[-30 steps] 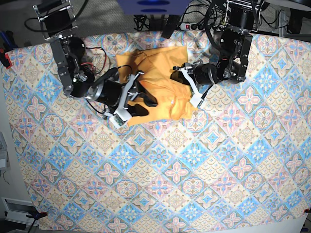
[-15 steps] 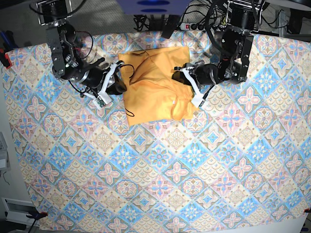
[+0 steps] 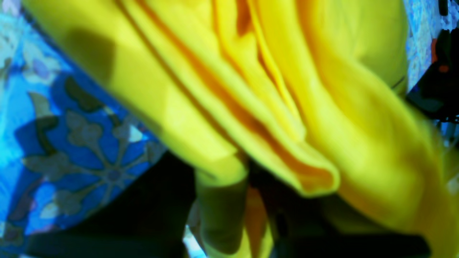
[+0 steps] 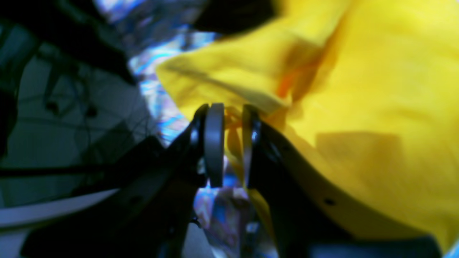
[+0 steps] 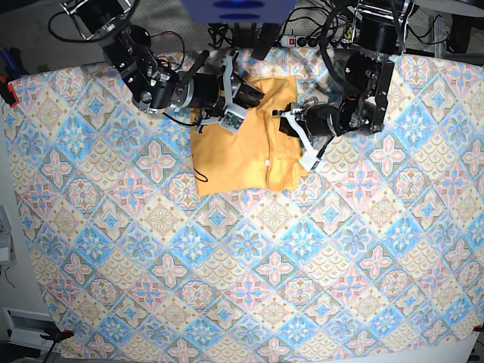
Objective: Fold the T-shirt properly
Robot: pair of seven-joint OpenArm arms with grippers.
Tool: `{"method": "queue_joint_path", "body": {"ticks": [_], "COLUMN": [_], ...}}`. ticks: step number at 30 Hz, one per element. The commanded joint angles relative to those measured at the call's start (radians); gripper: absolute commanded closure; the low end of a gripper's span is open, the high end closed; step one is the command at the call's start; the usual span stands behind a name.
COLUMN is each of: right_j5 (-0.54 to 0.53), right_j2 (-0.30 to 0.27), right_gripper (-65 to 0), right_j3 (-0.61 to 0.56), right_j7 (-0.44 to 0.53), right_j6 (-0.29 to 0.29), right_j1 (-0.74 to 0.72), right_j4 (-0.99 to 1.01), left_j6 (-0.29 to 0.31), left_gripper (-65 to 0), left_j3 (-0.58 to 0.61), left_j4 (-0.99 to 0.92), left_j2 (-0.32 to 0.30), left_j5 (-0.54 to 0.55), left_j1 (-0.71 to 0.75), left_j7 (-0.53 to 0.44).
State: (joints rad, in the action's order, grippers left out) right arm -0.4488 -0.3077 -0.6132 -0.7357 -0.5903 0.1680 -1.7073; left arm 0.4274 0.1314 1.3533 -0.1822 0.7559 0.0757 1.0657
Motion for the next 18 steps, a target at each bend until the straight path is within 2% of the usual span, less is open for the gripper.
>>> {"method": "queue_joint_path", "body": {"ticks": [1, 3, 5, 11, 15, 18], "right_j5": [-0.009, -0.009, -0.009, -0.009, -0.008, -0.008], "right_j2": [-0.009, -0.009, -0.009, -0.006, -0.005, -0.005], "right_gripper": [-8.6, -8.6, -8.6, -8.6, -8.6, -8.6], "right_j3": [0.009, 0.020, 0.057, 0.129, 0.129, 0.131], "right_j7": [0.020, 0.020, 0.015, 0.017, 0.020, 0.020], "right_j6": [0.000, 0.000, 0.000, 0.000, 0.000, 0.000], "right_j1": [-0.018, -0.029, -0.028, -0.028, -0.028, -0.029], "right_j4": [-0.020, -0.020, -0.020, -0.010, -0.009, -0.009], "left_j6": [0.009, 0.009, 0.009, 0.009, 0.009, 0.009], "left_gripper": [-0.2, -0.9, -5.5, -30.1, -45.7, -53.8], "left_j3": [-0.003, -0.003, -0.003, -0.003, -0.003, -0.003], "left_j4": [0.012, 0.012, 0.024, 0.065, 0.067, 0.067], "left_j2": [-0.001, -0.001, -0.006, -0.012, -0.043, -0.086], "left_j5": [0.012, 0.014, 0.023, 0.040, 0.040, 0.040], "left_j1": [-0.014, -0.014, -0.011, 0.002, 0.005, 0.005], "left_j7": [-0.005, -0.005, -0.005, -0.005, -0.003, -0.003]}}
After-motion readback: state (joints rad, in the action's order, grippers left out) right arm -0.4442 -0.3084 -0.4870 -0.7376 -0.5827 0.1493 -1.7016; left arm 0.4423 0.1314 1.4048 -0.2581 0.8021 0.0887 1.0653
